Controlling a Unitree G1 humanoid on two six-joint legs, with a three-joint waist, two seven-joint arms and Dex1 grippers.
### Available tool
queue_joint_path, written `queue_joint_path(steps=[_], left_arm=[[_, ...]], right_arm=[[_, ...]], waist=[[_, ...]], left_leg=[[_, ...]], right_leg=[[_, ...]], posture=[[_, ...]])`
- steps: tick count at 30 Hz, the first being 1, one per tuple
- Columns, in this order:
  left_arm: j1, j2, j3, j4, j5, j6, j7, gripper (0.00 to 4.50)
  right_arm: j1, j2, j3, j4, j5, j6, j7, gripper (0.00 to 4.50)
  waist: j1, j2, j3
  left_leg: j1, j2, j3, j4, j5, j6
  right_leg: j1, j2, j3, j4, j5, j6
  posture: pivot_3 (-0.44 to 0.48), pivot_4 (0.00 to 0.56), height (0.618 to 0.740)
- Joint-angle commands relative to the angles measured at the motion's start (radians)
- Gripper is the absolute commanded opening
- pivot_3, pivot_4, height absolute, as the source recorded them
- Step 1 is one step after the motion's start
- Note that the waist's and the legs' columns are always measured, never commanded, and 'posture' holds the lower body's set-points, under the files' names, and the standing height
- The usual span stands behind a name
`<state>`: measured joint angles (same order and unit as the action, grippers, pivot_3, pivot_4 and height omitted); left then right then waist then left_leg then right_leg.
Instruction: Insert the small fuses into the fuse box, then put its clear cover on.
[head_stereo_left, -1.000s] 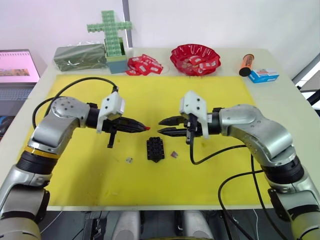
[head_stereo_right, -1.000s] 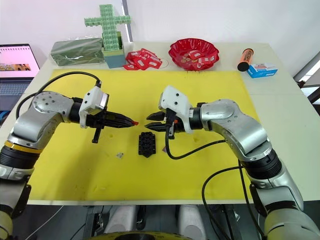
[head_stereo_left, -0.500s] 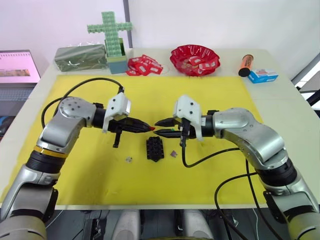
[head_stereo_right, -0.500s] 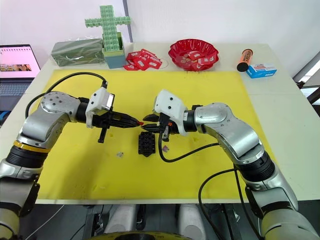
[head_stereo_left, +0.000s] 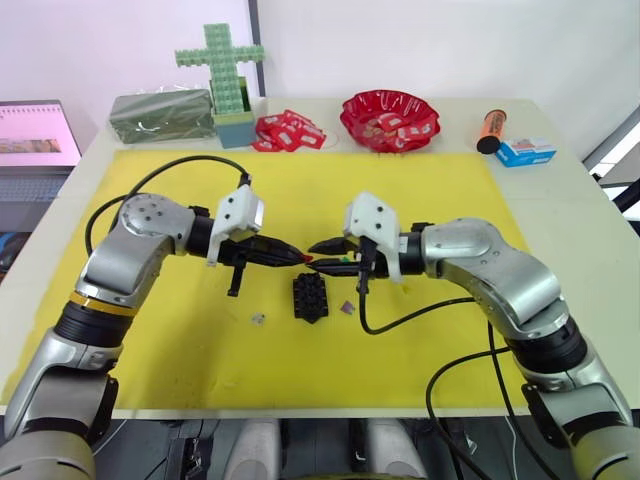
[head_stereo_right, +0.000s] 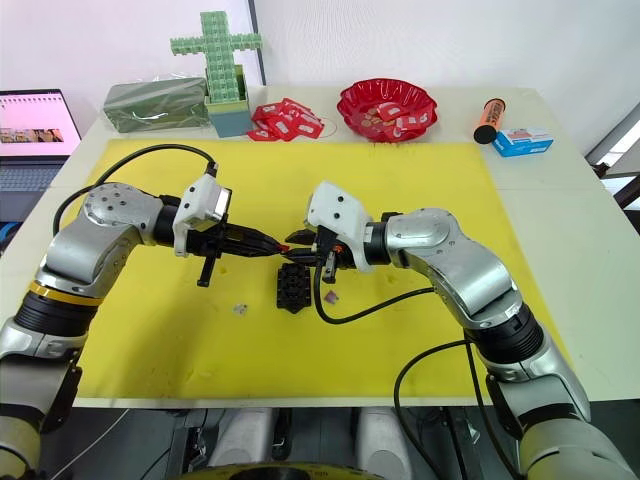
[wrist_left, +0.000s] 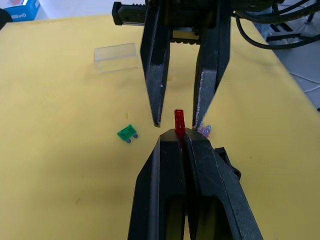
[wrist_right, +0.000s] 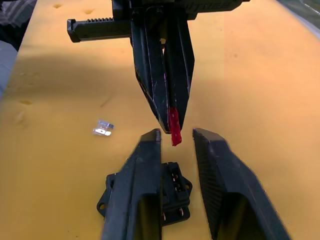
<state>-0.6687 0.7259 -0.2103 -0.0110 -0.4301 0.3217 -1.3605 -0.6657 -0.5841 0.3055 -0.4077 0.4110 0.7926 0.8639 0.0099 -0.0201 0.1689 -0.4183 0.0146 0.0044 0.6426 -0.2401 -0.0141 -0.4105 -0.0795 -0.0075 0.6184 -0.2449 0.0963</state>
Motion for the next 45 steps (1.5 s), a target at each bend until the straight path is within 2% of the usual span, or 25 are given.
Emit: queue_joint_path(steps=[1, 10, 13, 19, 21, 24, 29, 34, 39, 45], left_arm=[[-0.017, 0.001, 0.039, -0.036, -0.014, 0.000, -0.012, 0.00], [0.002, 0.008, 0.045, -0.044, -0.007, -0.010, -0.030, 0.00], [0.026, 0.024, 0.051, -0.060, -0.010, 0.004, -0.029, 0.64], [0.114, 0.037, 0.115, -0.098, -0.004, 0.015, 0.044, 2.79], [0.291, 0.036, 0.206, -0.203, -0.045, 0.043, 0.127, 3.54], [0.460, 0.031, 0.292, -0.294, -0.069, 0.044, 0.192, 4.46], [0.569, 0.012, 0.305, -0.348, -0.049, -0.016, 0.233, 4.46], [0.558, -0.027, 0.318, -0.330, -0.059, -0.082, 0.252, 4.46], [0.604, 0.020, 0.291, -0.371, -0.035, -0.078, 0.235, 4.46], [0.603, 0.002, 0.256, -0.336, -0.005, -0.123, 0.251, 4.46]], right_arm=[[0.004, -0.002, -0.023, -0.023, 0.011, -0.010, 0.010, 0.02], [0.012, -0.017, -0.028, -0.024, 0.009, -0.017, 0.028, 0.02], [-0.003, -0.021, -0.031, -0.035, 0.012, -0.004, 0.034, 0.00], [-0.019, -0.034, -0.015, -0.069, 0.009, 0.034, 0.029, 0.00], [-0.030, -0.035, 0.016, -0.092, -0.003, 0.068, 0.016, 0.00], [-0.052, -0.021, 0.055, -0.113, -0.015, 0.113, -0.005, 0.00], [-0.082, 0.000, 0.104, -0.103, -0.031, 0.140, -0.018, 0.00], [-0.095, -0.023, 0.134, -0.103, -0.064, 0.139, -0.018, 0.00], [-0.082, -0.053, 0.139, -0.139, -0.066, 0.144, -0.004, 0.00], [-0.089, -0.063, 0.172, -0.115, -0.097, 0.117, 0.018, 0.00]], waist=[[0.000, 0.000, 0.000], [0.000, 0.000, 0.000], [0.000, 0.000, 0.000], [-0.001, 0.000, 0.000], [-0.007, 0.001, -0.001], [-0.024, 0.001, -0.001], [-0.011, 0.001, -0.001], [0.000, 0.001, -0.001], [-0.003, 0.001, -0.001], [-0.004, 0.001, -0.001]], left_leg=[[0.000, 0.000, 0.000, 0.000, 0.000, 0.000], [0.000, 0.000, 0.000, 0.001, 0.000, 0.000], [0.000, 0.000, 0.000, 0.002, 0.000, 0.000], [0.000, 0.000, -0.001, 0.002, 0.000, 0.001], [0.000, 0.000, -0.001, 0.002, -0.001, 0.001], [0.003, 0.002, -0.002, 0.002, -0.003, 0.005], [0.004, 0.003, -0.006, 0.002, -0.003, 0.005], [0.007, 0.002, -0.005, 0.003, -0.003, 0.004], [0.007, 0.002, -0.003, 0.002, -0.003, 0.004], [0.007, 0.002, -0.003, 0.001, -0.003, 0.005]], right_leg=[[0.000, 0.000, 0.000, 0.000, 0.000, 0.000], [0.001, 0.000, 0.000, 0.000, 0.000, 0.000], [0.001, 0.000, 0.000, 0.001, 0.000, 0.000], [0.001, 0.000, 0.000, 0.002, 0.000, 0.000], [0.001, 0.000, 0.000, 0.001, 0.000, 0.000], [0.001, -0.001, 0.002, 0.001, 0.000, 0.001], [0.003, -0.001, 0.000, 0.003, -0.002, -0.004], [0.006, -0.003, 0.001, 0.001, -0.002, -0.004], [0.005, -0.003, 0.001, 0.001, -0.002, -0.004], [0.005, -0.003, 0.001, 0.001, -0.002, -0.004]], posture=[[0.000, 0.150, 0.740], [0.000, 0.150, 0.740], [0.000, 0.150, 0.740], [0.000, 0.150, 0.740], [0.000, 0.150, 0.740], [0.000, 0.150, 0.740], [0.000, 0.150, 0.740], [0.000, 0.150, 0.740], [0.000, 0.150, 0.740], [0.000, 0.150, 0.740]])
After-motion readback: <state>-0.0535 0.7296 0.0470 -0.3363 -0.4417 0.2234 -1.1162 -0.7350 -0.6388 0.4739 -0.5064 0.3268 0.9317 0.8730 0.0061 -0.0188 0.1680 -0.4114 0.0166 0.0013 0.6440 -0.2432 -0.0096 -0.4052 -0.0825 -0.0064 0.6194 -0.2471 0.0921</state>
